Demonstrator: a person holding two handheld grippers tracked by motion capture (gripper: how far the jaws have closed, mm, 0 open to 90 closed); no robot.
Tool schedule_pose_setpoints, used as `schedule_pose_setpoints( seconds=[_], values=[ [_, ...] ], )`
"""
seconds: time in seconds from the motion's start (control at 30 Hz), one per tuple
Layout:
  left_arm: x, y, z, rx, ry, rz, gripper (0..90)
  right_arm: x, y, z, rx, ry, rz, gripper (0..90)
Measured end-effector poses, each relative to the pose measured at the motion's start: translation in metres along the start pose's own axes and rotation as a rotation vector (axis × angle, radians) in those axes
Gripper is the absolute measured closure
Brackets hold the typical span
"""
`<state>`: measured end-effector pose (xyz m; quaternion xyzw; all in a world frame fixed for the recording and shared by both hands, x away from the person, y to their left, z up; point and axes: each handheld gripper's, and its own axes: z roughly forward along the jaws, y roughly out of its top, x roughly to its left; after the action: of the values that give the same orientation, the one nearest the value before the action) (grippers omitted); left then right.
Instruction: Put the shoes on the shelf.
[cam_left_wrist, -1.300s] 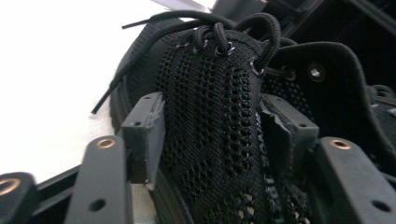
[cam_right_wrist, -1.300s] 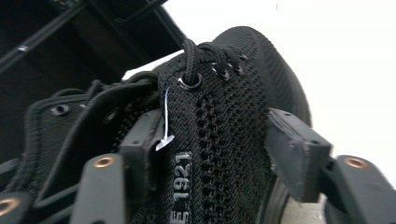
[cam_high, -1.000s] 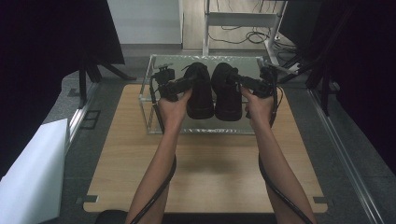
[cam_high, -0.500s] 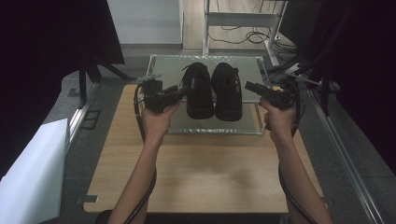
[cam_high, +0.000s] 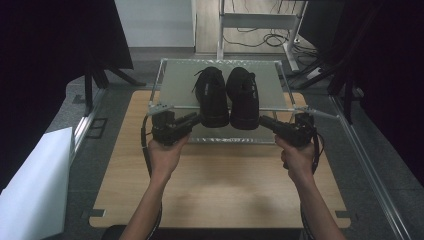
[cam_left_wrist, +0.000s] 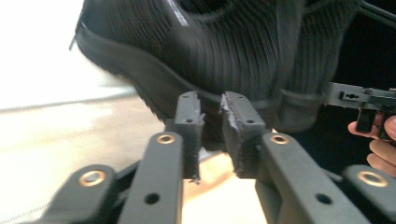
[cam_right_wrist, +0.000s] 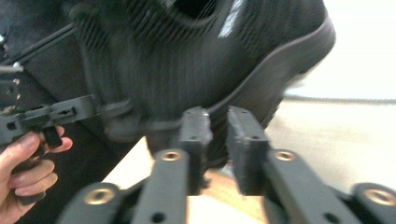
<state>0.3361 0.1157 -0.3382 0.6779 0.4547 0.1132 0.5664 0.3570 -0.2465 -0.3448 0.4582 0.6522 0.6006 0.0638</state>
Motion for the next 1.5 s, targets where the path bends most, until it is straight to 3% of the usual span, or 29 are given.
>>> schedule_pose_setpoints(
  seconds=[0.13, 0.4, 0.6, 1.0, 1.5],
  values=[
    [0.001, -0.011, 0.001, 0.025, 0.002, 0.005, 85.5, 0.004, -0.012, 0.000, 0.014, 0.004, -0.023, 89.4],
    [0.003, -0.017, 0.013, 0.049, -0.013, -0.013, 89.4, 0.001, -0.022, 0.003, 0.031, 0.008, -0.013, 90.0],
    [0.003, -0.010, 0.015, 0.040, -0.004, -0.014, 89.6, 0.003, -0.017, 0.004, 0.018, -0.013, -0.028, 90.0],
    [0.008, 0.000, 0.028, 0.041, 0.018, -0.037, 89.6, -0.002, -0.008, 0.015, -0.017, -0.059, 0.003, 90.0],
    [0.029, 0.015, 0.051, 0.053, 0.054, -0.086, 89.7, -0.012, 0.004, 0.042, -0.023, -0.105, 0.020, 90.0]
  ],
)
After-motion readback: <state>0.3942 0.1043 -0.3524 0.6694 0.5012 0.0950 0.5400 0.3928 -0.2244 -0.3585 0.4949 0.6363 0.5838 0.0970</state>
